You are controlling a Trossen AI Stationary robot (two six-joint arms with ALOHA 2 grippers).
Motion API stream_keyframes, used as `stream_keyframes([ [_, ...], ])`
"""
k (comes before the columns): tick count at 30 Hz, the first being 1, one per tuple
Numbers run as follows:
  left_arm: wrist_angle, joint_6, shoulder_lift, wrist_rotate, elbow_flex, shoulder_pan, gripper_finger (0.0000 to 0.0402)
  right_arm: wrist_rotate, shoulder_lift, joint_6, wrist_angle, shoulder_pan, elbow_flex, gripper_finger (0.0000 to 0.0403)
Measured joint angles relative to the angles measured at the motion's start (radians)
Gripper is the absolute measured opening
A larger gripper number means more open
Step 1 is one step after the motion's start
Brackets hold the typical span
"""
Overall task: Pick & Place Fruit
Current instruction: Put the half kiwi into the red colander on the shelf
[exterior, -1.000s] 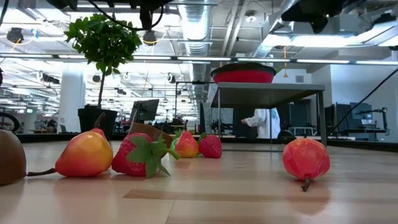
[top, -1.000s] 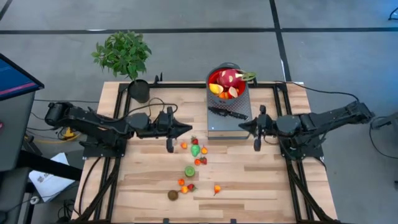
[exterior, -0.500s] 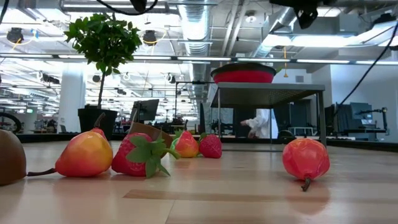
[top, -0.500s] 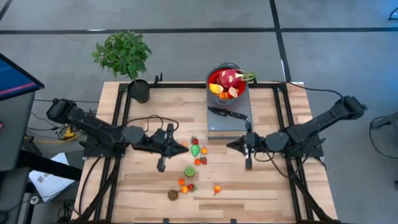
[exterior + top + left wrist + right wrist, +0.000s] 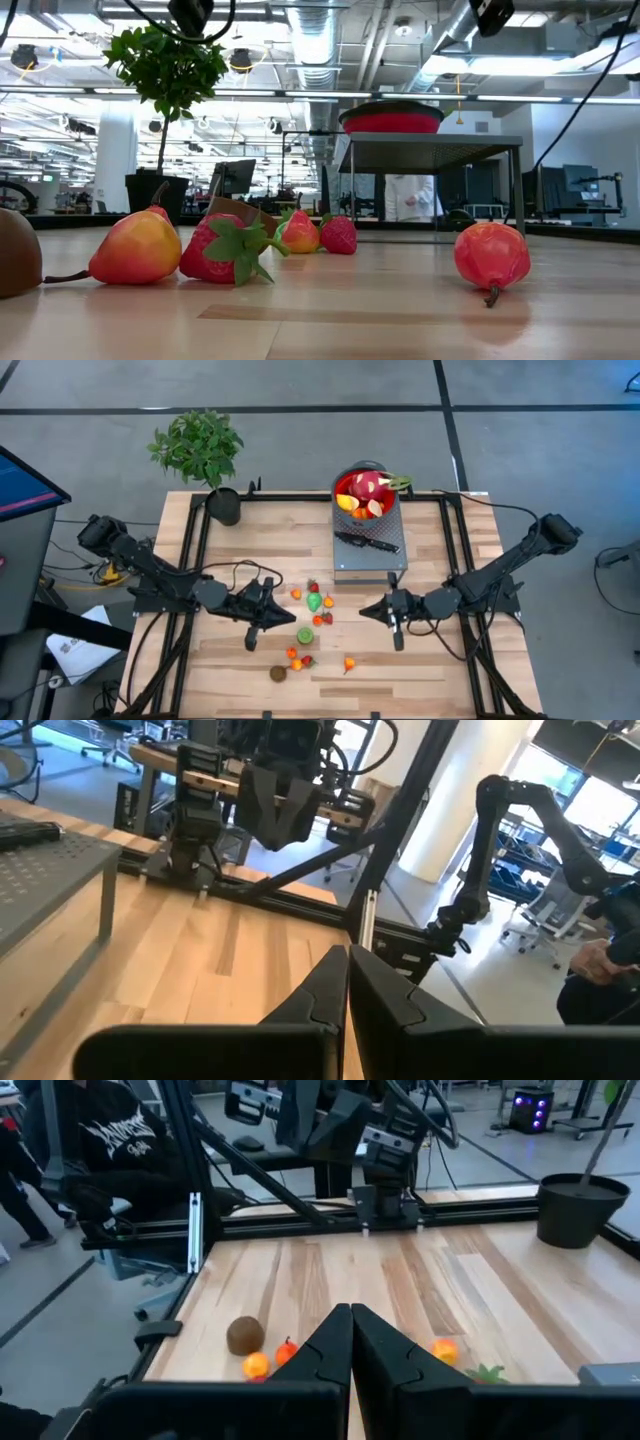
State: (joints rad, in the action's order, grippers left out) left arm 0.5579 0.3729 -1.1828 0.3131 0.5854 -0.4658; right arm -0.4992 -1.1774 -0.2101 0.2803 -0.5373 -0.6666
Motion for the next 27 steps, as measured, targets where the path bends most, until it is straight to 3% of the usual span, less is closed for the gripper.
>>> stream_keyframes([
  [7, 0.006, 0.006, 0.000, 0.015, 0.000, 0.004, 0.0007, 0.000, 0.000, 0.085, -0.017, 0.000, 0.000, 0.0000],
  [13, 0.006, 0.094, 0.000, 0.111, 0.000, 0.004, 0.0007, 0.000, 0.032, 0.132, -0.057, 0.001, 0.000, 0.0000],
  [23, 0.007, 0.102, 0.000, 0.132, 0.000, 0.004, 0.0007, -0.005, 0.129, -0.033, -0.191, -0.045, 0.000, 0.0000],
  [27, 0.005, 0.075, 0.000, 0.132, 0.000, 0.004, 0.0007, -0.130, 0.131, -0.138, -0.316, -0.101, 0.000, 0.0000],
])
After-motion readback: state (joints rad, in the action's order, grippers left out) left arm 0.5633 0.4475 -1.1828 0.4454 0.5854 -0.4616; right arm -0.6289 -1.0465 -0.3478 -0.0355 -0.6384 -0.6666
